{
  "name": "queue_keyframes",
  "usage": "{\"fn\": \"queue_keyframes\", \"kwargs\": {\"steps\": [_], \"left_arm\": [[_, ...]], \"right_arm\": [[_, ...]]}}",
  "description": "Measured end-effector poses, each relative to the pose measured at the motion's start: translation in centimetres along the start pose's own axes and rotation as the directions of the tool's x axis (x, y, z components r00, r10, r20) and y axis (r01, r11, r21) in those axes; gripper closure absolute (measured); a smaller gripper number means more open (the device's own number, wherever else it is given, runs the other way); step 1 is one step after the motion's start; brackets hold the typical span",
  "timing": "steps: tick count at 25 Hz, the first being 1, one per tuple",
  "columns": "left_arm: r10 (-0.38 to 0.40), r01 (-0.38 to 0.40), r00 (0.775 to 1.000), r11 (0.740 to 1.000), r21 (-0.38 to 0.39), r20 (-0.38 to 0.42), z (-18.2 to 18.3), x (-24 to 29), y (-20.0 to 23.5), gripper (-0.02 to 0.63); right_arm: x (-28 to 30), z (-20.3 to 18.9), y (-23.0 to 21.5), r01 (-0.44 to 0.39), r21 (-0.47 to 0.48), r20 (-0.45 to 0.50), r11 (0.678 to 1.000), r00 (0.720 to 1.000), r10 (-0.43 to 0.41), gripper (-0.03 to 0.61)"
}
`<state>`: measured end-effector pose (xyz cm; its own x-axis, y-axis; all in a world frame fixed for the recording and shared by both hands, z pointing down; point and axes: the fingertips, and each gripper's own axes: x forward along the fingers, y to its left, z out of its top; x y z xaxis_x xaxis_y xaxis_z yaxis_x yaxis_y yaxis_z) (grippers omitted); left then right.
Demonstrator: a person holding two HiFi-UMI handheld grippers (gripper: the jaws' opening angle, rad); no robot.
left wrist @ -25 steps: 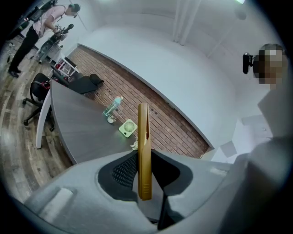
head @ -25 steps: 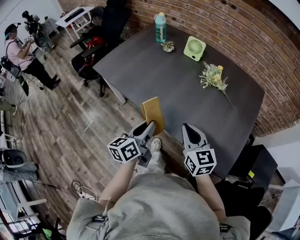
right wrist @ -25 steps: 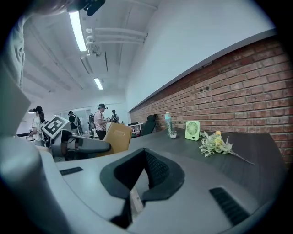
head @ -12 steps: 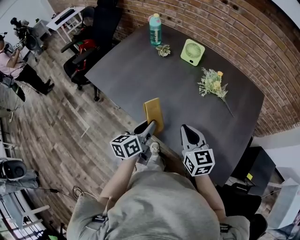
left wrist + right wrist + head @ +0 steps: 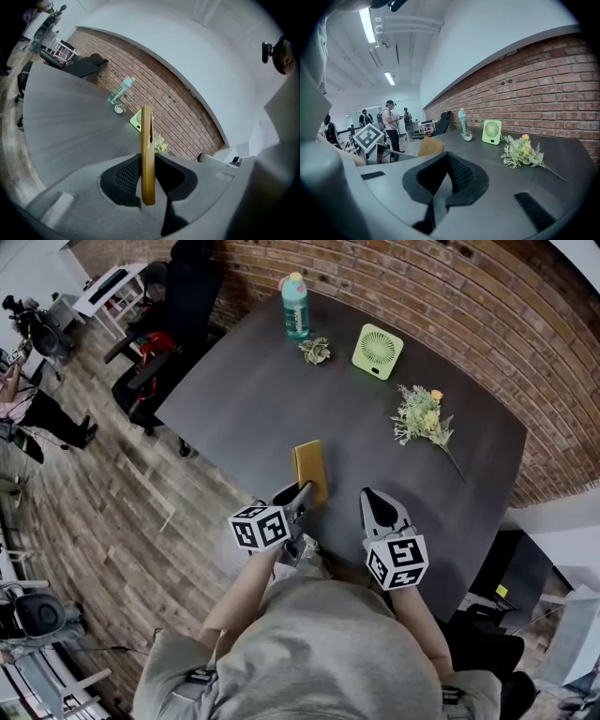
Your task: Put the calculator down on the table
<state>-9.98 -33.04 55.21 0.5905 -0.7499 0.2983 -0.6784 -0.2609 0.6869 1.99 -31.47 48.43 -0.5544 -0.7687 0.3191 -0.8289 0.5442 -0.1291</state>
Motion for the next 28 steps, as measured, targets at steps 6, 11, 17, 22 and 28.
{"fn": "queue_keyframes", "kwargs": {"steps": [6,11,17,22,28], "left_arm": [[-0.017,0.017,0.998,1.000,0.007,-0.065,0.5,3.8,1.0,0.523],[-0.024,0.025,0.993,1.000,0.009,-0.118,0.5,6.5,1.6,0.523],[-0.021,0.020,0.986,1.000,-0.007,-0.164,0.3,8.8,2.6,0.523],[-0.014,0.014,0.977,1.000,0.001,-0.211,0.0,10.1,3.1,0.523],[0.005,0.000,0.966,1.000,0.017,-0.260,-0.7,11.0,4.0,0.523]], "right_arm": [[2.1,0.4,-1.4,0.025,0.009,-0.012,1.000,1.000,-0.024,0.577],[3.4,0.2,-2.5,0.042,0.026,-0.032,0.999,0.999,-0.041,0.577],[4.8,-0.2,-3.0,0.050,0.038,-0.047,0.998,0.998,-0.048,0.577],[5.6,-0.4,-2.9,0.049,0.042,-0.058,0.998,0.997,-0.047,0.577],[6.0,-0.5,-2.4,0.047,0.040,-0.065,0.998,0.997,-0.044,0.577]]}}
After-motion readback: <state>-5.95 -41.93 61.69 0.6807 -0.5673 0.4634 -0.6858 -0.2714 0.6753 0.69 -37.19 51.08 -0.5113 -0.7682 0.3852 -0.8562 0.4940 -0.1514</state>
